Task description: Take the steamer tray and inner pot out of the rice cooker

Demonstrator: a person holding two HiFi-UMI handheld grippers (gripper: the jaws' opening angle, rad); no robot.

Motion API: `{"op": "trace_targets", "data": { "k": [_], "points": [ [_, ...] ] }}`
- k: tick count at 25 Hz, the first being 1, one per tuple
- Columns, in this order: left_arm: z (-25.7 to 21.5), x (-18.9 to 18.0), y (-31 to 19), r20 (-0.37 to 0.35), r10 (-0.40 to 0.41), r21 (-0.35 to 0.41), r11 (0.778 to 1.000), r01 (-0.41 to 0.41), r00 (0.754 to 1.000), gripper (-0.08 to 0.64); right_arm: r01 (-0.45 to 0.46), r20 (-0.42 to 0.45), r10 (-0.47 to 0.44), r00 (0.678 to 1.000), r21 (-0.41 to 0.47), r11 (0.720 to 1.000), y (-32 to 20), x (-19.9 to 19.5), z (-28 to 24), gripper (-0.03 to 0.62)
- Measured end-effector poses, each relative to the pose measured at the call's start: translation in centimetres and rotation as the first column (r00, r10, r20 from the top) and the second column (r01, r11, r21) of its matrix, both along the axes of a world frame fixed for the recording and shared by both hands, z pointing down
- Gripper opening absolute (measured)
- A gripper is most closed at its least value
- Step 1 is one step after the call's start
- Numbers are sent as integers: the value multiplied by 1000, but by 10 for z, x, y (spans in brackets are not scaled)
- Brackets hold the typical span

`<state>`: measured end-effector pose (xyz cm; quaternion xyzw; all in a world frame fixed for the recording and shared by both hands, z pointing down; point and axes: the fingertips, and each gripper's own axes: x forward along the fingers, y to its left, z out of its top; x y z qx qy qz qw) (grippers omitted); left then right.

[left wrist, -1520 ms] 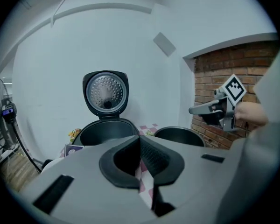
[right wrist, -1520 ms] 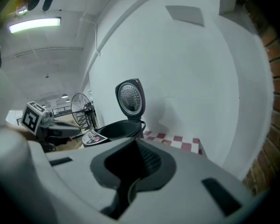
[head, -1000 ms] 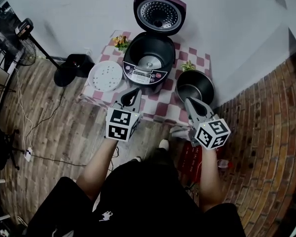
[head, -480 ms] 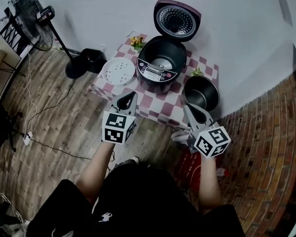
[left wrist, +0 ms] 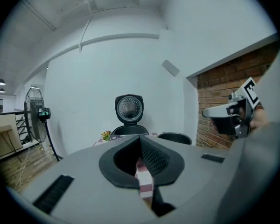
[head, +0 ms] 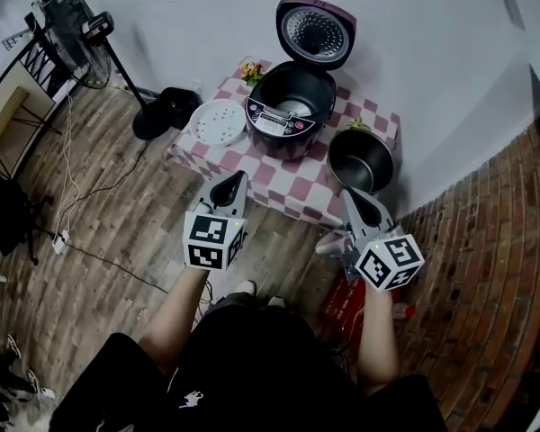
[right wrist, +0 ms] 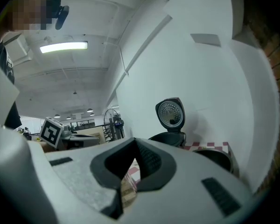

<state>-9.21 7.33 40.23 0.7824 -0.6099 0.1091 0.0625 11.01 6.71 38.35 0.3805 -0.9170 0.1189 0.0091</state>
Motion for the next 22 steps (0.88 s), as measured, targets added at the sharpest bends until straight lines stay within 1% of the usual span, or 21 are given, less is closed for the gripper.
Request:
{"op": "trace_targets", "data": {
  "k": [4,8,13,15,17,22],
  "points": [
    [-6,11,15,8,-6,12,1000,6,1000,3,-11,7,11,1000,18,1000,14,12,-7,2],
    [-11,16,25,7,-21,28,999,21,1000,3,-42,4,42,999,35,998,22,25,-12,2],
    [-17,12,34,0,-63,62,996,63,998,3,-120,-42,124,991,90,989,27,44,-16,2],
    [-22,7,38,3,-78,81,994,78,997,3,-133,-60,141,988,116,984,30,46,-19,2],
    [-26,3,41,0,-89,99,991,88,996,3,-133,-71,143,987,126,983,32,46,-21,2],
    [-34,4,43,4,-83,136,987,82,997,3,-131,-54,140,989,135,982,34,45,-29,2]
  ]
}}
